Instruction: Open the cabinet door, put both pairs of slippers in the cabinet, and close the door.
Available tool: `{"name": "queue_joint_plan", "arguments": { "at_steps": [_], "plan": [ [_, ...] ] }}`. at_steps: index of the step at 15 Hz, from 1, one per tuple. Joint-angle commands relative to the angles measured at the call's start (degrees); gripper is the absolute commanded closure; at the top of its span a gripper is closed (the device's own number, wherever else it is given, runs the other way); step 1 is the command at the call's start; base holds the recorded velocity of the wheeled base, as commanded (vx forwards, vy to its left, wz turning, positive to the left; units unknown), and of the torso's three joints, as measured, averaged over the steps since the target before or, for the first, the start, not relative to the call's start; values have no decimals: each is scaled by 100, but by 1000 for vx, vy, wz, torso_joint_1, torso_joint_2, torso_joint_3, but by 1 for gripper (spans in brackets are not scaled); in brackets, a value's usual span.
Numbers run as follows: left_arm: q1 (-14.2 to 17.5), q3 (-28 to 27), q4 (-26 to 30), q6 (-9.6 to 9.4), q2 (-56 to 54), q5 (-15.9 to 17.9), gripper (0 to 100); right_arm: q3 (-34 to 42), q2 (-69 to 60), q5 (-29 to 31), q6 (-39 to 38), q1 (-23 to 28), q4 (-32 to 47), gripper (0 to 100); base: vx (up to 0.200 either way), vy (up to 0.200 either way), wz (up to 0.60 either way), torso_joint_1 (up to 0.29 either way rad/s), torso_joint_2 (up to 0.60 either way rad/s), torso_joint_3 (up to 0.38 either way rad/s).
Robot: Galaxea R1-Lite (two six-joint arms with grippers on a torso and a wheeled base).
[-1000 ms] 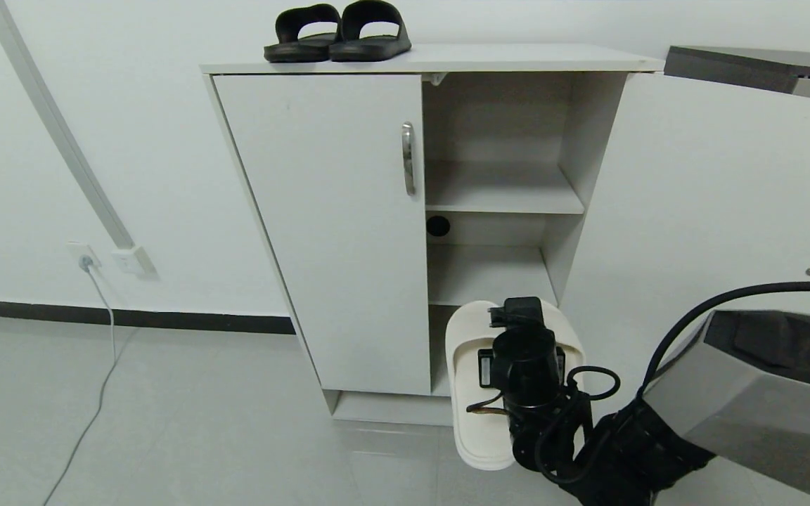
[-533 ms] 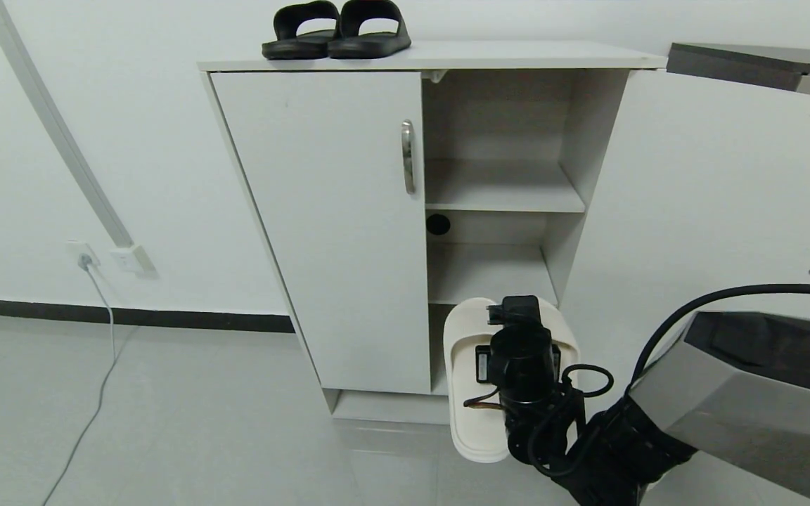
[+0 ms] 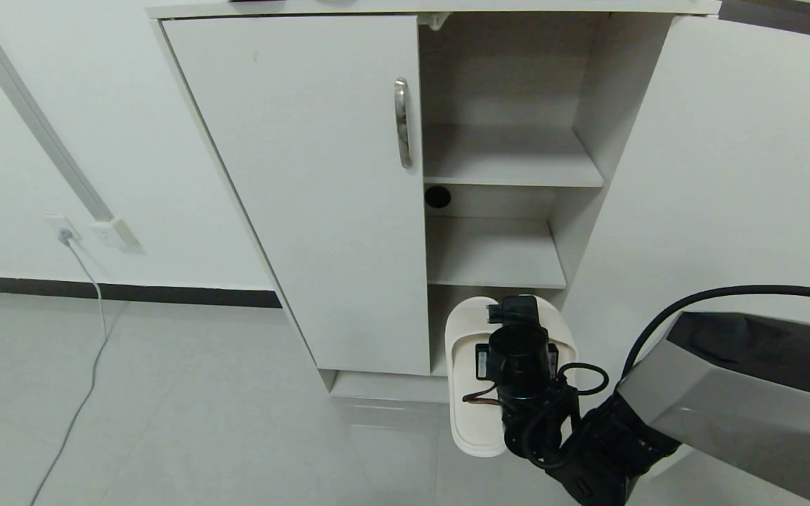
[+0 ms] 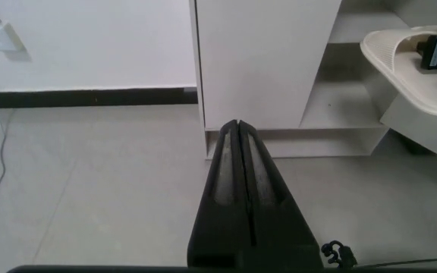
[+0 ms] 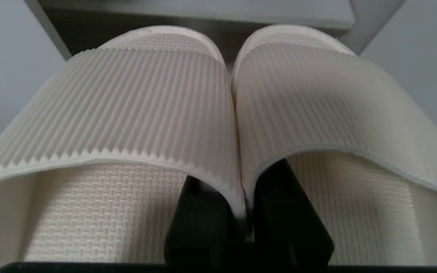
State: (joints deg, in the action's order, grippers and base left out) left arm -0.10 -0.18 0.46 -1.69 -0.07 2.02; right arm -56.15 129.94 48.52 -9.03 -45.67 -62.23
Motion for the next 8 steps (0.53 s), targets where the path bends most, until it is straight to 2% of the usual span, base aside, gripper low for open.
{"name": "queue_joint_plan", "arguments": {
  "at_steps": [1, 3, 6, 8],
  "plan": [
    [-8, 9, -2, 2, 7, 0, 100, -10, 31, 0, -2, -4, -8, 100, 0, 0, 0, 2, -2, -188],
    [1, 1, -11, 20, 7, -9, 100, -19, 128, 0, 24, 14, -184, 100, 0, 0, 0, 5, 5, -127],
    [1, 1, -11, 20, 7, 0, 100, -10, 330, -9, 350, 67, -869, 100, 0, 0, 0, 0, 0, 0],
    [1, 1, -11, 20, 7, 0, 100, 8, 497, -27, 851, 111, -1696, 100, 0, 0, 0, 0, 0, 0]
  ]
}}
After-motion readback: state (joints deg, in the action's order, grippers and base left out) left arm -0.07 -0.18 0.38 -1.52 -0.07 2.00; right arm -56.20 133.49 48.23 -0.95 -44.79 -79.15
